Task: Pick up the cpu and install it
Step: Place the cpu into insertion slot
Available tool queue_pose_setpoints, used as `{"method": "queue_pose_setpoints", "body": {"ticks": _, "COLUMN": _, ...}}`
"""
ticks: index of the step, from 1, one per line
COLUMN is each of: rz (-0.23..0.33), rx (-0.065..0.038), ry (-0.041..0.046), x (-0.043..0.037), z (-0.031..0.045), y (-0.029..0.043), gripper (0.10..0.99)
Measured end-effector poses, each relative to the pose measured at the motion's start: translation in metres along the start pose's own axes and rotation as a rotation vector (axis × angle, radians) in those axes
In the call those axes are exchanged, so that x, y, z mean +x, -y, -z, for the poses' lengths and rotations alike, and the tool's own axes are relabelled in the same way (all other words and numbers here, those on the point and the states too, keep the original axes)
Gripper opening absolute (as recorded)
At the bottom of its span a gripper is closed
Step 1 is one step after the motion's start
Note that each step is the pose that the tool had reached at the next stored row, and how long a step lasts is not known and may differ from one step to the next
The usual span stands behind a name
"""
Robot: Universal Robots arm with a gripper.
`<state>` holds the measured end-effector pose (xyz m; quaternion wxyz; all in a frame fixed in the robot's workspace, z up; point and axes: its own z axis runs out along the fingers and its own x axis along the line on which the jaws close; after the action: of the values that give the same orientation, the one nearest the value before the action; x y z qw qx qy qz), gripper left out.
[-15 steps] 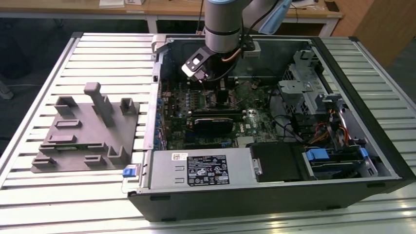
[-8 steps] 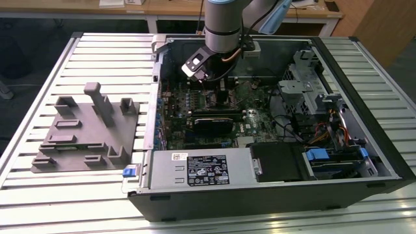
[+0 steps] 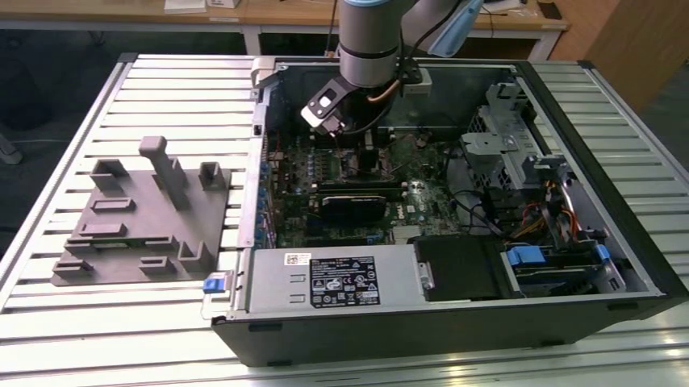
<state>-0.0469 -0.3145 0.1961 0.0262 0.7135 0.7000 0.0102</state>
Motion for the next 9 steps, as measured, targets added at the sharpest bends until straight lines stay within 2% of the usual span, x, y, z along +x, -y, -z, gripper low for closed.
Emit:
{"method": "queue_pose_setpoints", "body": {"ticks": 6, "rz": 0.076, "rx": -0.002, "ry": -0.0037, "x": 0.0001, "z": 0.0, "y": 0.0, "gripper": 0.529}}
{"method": "queue_pose_setpoints", "body": {"ticks": 9, "rz": 0.077, "rx": -0.002, "ry": -0.0043, "x": 0.0001, "z": 0.0, "y": 0.0, "gripper": 0.529}}
